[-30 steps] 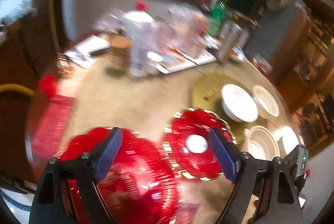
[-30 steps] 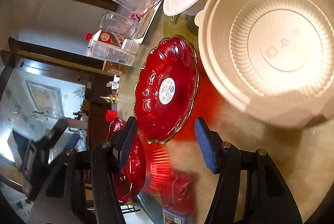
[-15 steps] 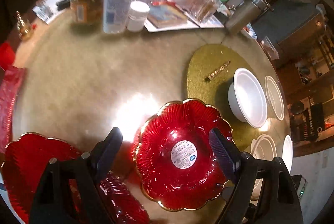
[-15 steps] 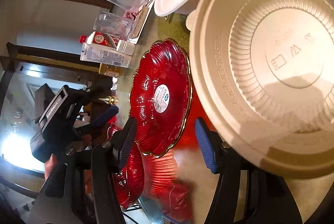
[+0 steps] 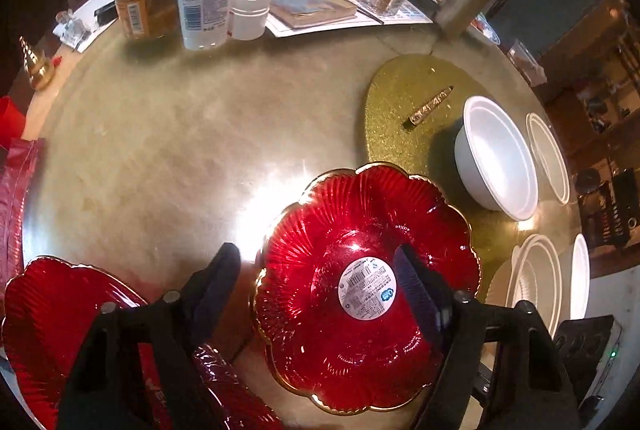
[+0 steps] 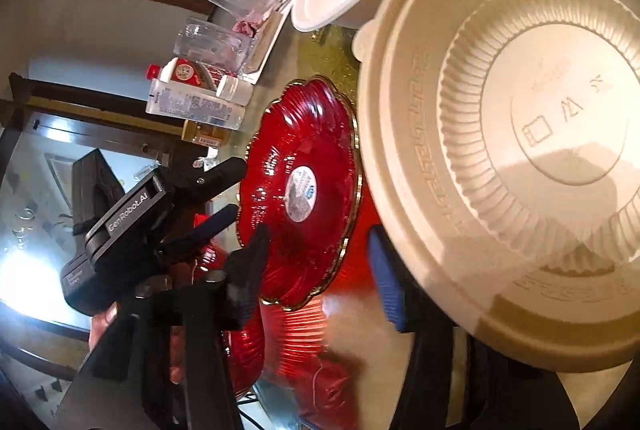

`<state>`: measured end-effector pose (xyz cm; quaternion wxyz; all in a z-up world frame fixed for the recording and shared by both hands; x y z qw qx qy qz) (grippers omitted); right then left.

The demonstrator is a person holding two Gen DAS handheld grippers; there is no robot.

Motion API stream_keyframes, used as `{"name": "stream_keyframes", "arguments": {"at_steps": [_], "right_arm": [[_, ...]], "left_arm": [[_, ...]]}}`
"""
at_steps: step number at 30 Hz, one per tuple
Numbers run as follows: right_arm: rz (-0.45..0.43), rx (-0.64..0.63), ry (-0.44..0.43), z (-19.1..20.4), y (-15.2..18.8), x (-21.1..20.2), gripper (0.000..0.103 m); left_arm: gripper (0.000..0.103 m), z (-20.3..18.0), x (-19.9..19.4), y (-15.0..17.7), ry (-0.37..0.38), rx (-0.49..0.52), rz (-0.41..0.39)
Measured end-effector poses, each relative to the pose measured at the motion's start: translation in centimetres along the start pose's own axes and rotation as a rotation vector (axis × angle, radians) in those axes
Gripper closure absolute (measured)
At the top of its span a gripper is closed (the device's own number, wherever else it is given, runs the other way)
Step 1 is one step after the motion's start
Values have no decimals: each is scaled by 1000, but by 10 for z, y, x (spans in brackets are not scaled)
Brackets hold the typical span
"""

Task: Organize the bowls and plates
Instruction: 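Grasp the smaller red plate rim with the left tool while the right tool holds the large plate, then lift the smaller red plate with the left tool and lower it onto the large red plate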

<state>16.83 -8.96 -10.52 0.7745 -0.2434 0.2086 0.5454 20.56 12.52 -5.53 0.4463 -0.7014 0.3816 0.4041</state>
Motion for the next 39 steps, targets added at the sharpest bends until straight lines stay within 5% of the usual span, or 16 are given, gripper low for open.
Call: {"name": "stream_keyframes", "arguments": {"at_steps": [4, 8, 11, 39], "right_arm": [[-2, 5, 20, -3, -1, 1, 75], [-12, 4, 36, -4, -2, -1, 80], [-16, -9, 53, -3, -2, -2, 82], [-73, -113, 62, 12, 4, -12, 90]], "left_arm": [[58, -5, 9, 2, -45, 36, 31], [70, 0, 9, 1, -60, 25, 43], [88, 3, 9, 1, -100, 24, 39], [94, -6, -41, 21, -131, 70, -115]]}}
Point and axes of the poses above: each gripper's, at about its wrist camera, not at the fingertips, and x roughly the way its jaws point, z to its left, y to its underside, the point moved 1 cm from there along x, roughly the way its jaws point
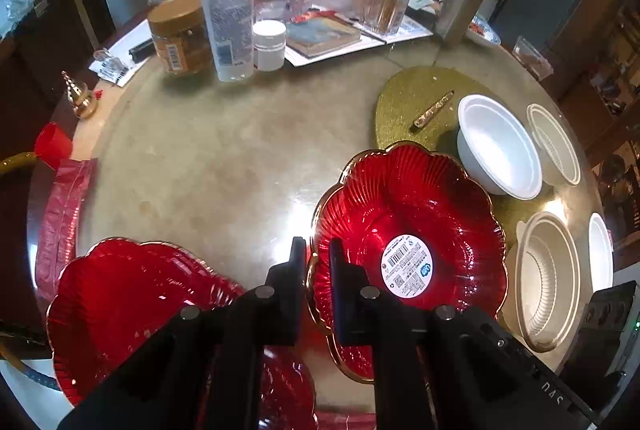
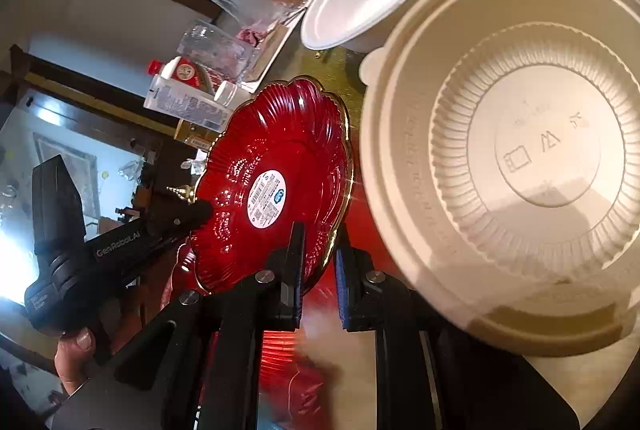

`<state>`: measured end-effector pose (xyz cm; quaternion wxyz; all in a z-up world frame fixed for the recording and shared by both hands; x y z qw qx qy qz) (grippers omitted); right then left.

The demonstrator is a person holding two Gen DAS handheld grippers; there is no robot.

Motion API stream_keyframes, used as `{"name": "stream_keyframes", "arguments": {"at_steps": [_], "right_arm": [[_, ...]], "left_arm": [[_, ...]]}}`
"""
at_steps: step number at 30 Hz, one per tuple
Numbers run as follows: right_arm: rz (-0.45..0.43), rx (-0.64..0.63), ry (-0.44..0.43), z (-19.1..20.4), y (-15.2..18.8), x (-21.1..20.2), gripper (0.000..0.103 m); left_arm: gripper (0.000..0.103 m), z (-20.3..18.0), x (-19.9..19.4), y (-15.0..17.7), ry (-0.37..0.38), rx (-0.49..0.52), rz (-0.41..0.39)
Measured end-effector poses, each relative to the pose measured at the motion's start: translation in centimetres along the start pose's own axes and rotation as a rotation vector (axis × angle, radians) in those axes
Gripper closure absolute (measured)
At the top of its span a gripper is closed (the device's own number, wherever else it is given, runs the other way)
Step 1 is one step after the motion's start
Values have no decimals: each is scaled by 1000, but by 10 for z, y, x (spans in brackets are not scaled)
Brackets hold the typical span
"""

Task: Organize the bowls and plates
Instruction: 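Lift the smaller red plate with the left tool and lower it onto the large red plate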

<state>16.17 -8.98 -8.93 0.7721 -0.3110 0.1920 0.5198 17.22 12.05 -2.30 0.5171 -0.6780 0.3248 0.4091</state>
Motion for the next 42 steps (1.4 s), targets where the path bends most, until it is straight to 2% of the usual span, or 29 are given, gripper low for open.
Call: {"name": "stream_keyframes", "arguments": {"at_steps": [11, 27, 36, 42], "right_arm": [[-26, -99, -9, 23, 9, -8, 90], [-29, -285, -23, 86, 36, -16, 90], [-9, -378, -43, 120, 58, -9, 91], [31, -437, -48, 136, 68, 9, 91]], "left_arm": [[95, 13, -34, 17, 0, -18, -89], [96, 69, -83, 51, 18, -121, -199], [96, 106, -111, 75, -1, -179, -290], [95, 128, -113, 95, -24, -233, -309]]}}
Point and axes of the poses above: each gripper's, at about its wrist camera, not at the fingertips, and x roughly the way its jaws point, z to its left, y to its underside, the point moved 1 cm from there along x, roughly the way its jaws point
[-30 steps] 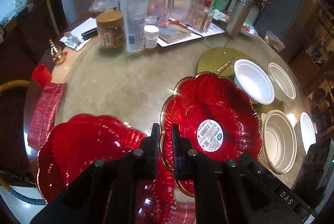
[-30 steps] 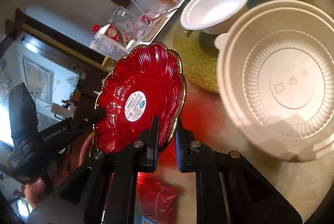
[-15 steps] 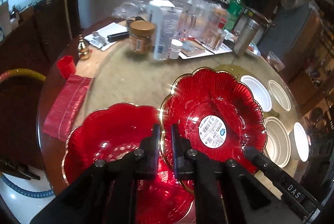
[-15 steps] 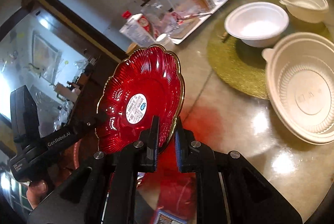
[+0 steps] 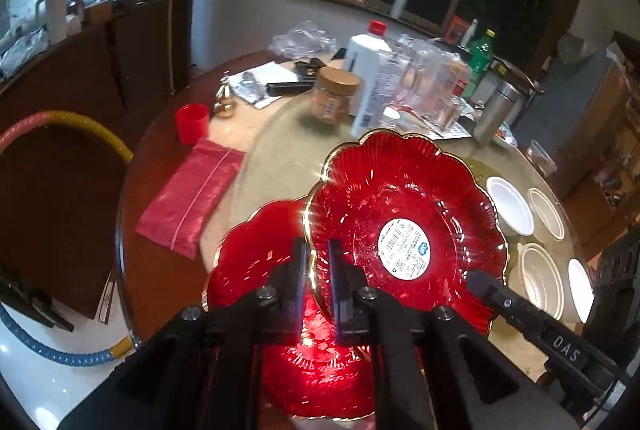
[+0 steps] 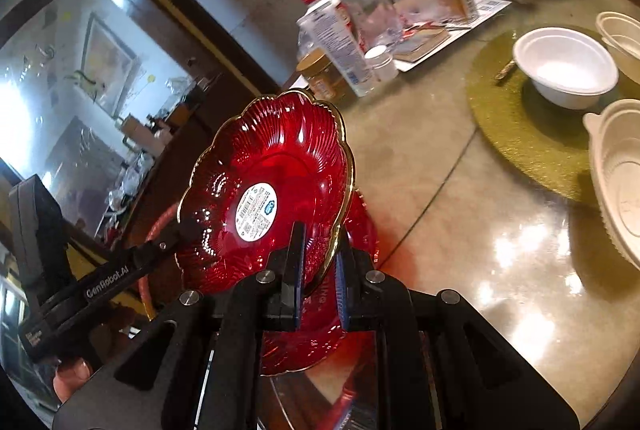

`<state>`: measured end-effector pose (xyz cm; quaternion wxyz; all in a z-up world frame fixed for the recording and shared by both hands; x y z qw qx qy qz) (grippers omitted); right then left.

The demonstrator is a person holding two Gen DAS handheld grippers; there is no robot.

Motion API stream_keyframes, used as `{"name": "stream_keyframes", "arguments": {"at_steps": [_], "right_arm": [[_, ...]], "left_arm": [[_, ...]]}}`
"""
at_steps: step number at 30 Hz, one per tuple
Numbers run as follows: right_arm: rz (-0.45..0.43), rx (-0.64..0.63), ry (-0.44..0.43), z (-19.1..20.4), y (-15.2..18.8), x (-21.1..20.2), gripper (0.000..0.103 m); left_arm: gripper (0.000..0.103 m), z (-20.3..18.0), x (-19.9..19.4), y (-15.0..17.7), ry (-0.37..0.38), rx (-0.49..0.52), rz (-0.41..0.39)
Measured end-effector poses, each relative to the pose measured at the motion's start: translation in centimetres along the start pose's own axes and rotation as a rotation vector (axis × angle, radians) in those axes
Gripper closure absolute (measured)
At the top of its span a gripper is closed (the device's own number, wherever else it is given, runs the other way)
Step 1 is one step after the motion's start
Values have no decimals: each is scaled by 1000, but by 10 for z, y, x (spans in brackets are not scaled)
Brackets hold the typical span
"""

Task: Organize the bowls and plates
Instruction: 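Lift the smaller red plate with the left tool and lower it onto the large red plate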

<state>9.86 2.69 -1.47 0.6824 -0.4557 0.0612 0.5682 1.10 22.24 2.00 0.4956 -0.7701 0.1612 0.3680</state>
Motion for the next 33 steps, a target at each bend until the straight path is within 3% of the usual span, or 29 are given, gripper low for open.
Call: {"name": "stream_keyframes", "arguments": {"at_steps": [9, 23, 33], "right_arm": [[71, -43, -4, 11, 10, 25, 91], [190, -93, 49, 10, 25, 58, 91], [208, -136, 85, 13, 26, 64, 91]], "left_arm": [[94, 30, 10, 26, -32, -77, 37], [94, 42, 26, 42, -92, -74, 77], [92, 40, 31, 46, -131, -45, 81]]}}
Point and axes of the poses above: each gripper's, at about its wrist camera, not at the fingertips, and x roughly the way its jaws point, z to its left, y to its underside, the point moved 1 cm from there along x, roughly the way its jaws point
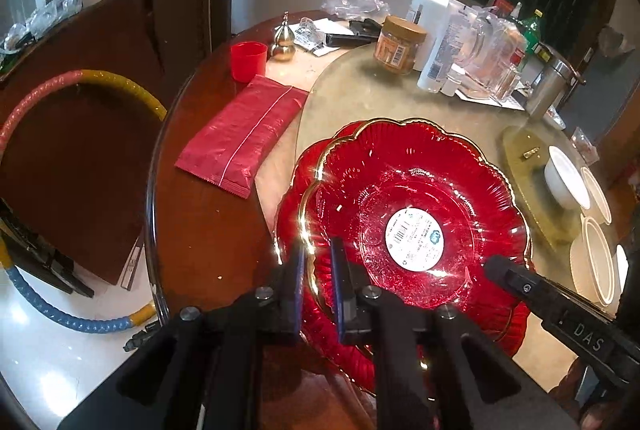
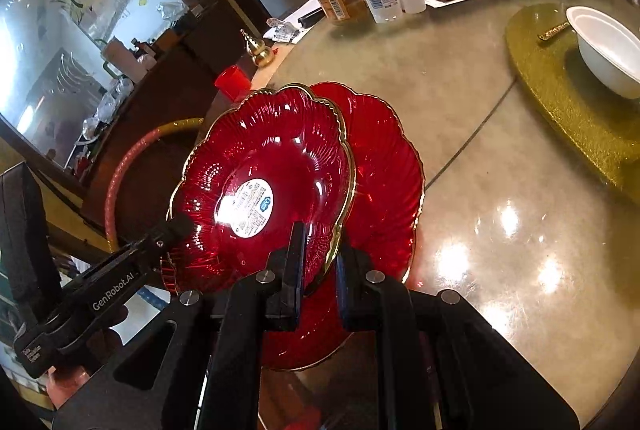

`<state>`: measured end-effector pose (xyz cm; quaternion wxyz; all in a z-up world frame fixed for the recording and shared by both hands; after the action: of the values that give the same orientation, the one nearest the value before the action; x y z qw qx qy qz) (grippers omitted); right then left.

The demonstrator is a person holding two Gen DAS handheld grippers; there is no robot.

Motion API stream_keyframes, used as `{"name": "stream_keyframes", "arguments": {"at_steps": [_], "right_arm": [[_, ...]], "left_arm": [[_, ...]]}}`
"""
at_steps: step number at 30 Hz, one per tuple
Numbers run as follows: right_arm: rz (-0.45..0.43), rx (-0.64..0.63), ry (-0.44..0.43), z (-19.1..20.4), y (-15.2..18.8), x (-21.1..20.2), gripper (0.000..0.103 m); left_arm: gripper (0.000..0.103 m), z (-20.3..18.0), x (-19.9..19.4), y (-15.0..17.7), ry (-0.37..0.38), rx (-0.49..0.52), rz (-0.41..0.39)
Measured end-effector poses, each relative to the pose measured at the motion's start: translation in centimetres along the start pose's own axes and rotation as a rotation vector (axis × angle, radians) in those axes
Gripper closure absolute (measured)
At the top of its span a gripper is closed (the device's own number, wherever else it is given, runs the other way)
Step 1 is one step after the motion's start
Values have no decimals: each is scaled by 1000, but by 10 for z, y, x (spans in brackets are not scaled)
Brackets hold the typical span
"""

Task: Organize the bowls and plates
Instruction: 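Lift the smaller red plate with the left tool and lower it onto the large red plate, then open both tools to release the stacked red plates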

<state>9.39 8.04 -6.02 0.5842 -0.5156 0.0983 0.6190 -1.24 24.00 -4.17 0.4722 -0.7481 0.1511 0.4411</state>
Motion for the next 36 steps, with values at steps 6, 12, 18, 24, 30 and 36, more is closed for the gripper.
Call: {"name": "stream_keyframes", "arguments": {"at_steps": [6, 12, 18, 24, 30, 36], "right_arm": [[8, -10, 11, 2, -1, 0, 91], [24, -25, 48, 5, -1, 0, 90], [61, -48, 78, 10, -4, 4, 90], [88, -61, 103, 13, -6, 6, 89], [130, -46, 143, 11, -10, 6, 87], [155, -69, 131, 16, -10, 8, 70]], "left_arm": [[92, -1, -1, -1, -3, 4, -3], [92, -3, -1, -2, -11, 19, 6], [91, -5, 3, -4, -40, 41, 32], [88, -11, 6, -4, -61, 80, 56], [85, -22, 14, -7, -82, 132, 85], [69, -24, 17, -7, -74, 134, 93]]}}
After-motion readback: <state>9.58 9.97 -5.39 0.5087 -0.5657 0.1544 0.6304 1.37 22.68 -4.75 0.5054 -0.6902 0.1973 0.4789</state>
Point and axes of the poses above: each gripper's, at about its wrist camera, not at the fingertips, and x roughly the way its jaws point, z to its left, y to its underside, the point moved 1 cm from there along x, roughly the way its jaws point
